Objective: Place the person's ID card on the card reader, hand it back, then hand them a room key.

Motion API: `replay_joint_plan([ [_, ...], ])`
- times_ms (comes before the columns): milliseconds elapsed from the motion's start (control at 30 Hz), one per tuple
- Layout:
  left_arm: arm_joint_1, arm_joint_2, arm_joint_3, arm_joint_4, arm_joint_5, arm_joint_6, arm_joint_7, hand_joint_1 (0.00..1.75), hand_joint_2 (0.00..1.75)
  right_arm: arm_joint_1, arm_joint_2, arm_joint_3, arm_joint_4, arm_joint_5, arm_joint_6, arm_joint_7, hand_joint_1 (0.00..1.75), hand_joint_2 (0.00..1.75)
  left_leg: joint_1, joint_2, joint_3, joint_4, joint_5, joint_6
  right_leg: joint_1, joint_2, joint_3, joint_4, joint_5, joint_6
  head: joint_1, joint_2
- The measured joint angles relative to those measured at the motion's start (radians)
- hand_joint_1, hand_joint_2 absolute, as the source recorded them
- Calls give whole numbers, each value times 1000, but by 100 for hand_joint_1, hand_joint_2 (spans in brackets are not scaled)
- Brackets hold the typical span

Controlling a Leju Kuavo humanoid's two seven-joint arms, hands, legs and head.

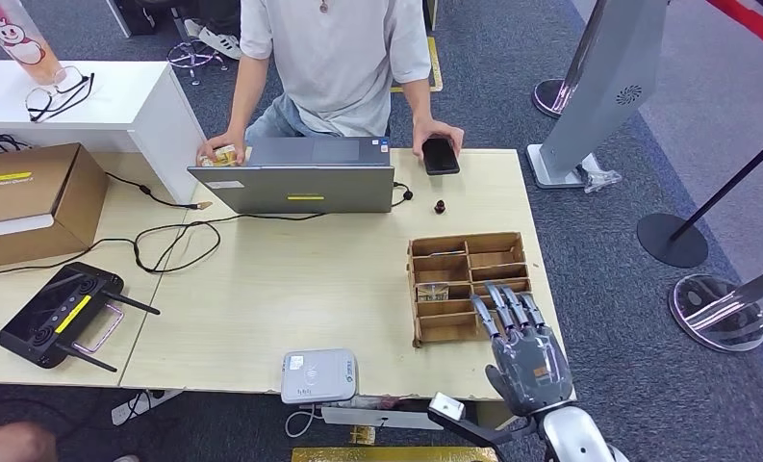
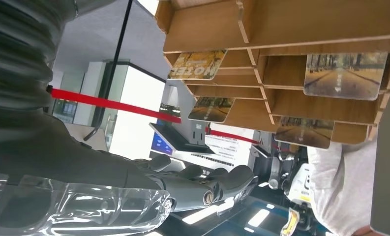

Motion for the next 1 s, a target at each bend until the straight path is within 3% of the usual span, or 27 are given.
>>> replay_joint_plan([
  [1000,-1,-3,-1,0,-4,-2,-8,0,0,-229,-24,-24,246,-12,93,-26,0,175,0,0,0,0,0,0,0,0,0,0,0,0,0,0],
])
